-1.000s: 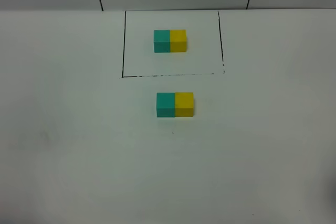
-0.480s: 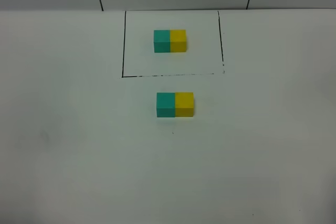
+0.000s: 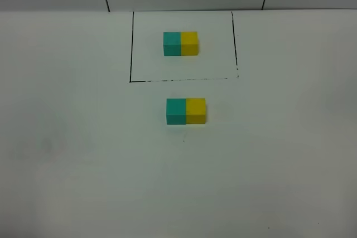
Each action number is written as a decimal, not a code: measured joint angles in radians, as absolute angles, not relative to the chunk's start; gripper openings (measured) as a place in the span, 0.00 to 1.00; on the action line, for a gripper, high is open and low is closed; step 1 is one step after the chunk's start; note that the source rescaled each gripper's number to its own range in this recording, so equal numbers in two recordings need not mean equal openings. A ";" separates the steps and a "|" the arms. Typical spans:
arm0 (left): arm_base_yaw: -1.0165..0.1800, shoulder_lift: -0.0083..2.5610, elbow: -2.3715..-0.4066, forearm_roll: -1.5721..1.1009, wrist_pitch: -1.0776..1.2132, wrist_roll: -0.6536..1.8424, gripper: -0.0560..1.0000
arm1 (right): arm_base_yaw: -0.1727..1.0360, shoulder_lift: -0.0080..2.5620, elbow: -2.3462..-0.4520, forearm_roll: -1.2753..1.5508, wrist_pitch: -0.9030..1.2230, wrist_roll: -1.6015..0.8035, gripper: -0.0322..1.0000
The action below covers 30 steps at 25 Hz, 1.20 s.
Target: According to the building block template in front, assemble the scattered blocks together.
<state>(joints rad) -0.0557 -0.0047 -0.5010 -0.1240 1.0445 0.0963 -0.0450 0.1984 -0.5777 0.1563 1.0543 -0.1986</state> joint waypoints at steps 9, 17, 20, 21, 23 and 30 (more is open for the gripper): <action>-0.056 -0.005 -0.501 -0.124 1.045 0.096 0.68 | -0.044 -0.003 -0.497 0.105 1.059 -0.163 0.99; -0.056 -0.005 -0.501 -0.124 1.045 0.096 0.68 | 0.004 -0.004 -0.491 0.105 1.058 -0.151 0.97; -0.056 -0.005 -0.501 -0.124 1.045 0.096 0.68 | 0.015 -0.004 -0.491 0.102 1.058 -0.141 0.97; -0.056 -0.005 -0.501 -0.124 1.045 0.096 0.68 | 0.015 -0.004 -0.491 0.101 1.058 -0.140 0.97; -0.056 -0.005 -0.501 -0.124 1.045 0.096 0.68 | 0.015 -0.004 -0.491 0.100 1.058 -0.134 0.97; -0.056 -0.005 -0.501 -0.124 1.045 0.096 0.68 | 0.015 -0.004 -0.491 0.100 1.058 -0.133 0.97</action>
<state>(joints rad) -0.0557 -0.0047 -0.5010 -0.1240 1.0445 0.0963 0.0151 -0.0041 -0.4909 0.1004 1.0585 -0.1333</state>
